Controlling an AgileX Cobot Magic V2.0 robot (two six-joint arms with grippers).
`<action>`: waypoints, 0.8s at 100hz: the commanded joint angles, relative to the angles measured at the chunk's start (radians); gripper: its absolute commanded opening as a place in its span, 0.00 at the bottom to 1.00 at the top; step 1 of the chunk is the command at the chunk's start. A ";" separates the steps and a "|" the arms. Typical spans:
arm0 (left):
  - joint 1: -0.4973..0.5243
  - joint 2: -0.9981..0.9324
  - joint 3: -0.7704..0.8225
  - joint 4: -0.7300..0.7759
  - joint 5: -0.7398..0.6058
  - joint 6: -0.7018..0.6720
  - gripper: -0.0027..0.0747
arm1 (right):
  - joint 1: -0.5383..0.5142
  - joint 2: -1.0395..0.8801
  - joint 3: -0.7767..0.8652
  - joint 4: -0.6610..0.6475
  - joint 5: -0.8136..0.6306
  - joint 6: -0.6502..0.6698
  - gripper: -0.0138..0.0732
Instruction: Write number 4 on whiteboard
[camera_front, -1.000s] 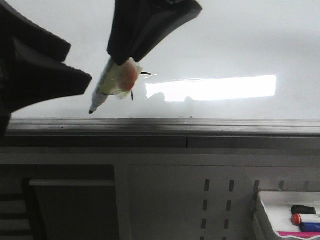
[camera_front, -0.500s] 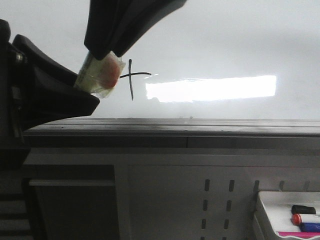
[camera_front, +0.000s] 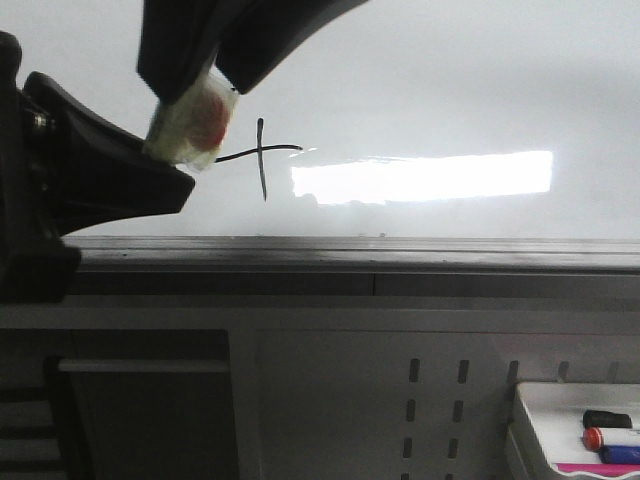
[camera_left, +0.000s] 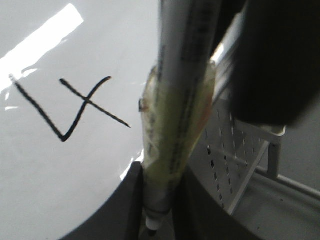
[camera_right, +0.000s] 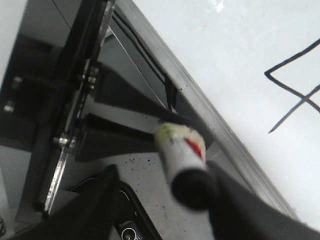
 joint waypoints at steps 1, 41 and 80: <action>-0.003 -0.011 -0.028 -0.164 -0.069 -0.023 0.01 | -0.003 -0.053 -0.031 -0.037 -0.061 -0.010 0.81; 0.109 0.035 -0.208 -0.709 0.322 -0.023 0.01 | -0.032 -0.101 -0.031 -0.055 -0.032 -0.010 0.82; 0.176 0.122 -0.276 -0.817 0.353 -0.016 0.01 | -0.032 -0.101 -0.031 -0.055 -0.025 -0.010 0.82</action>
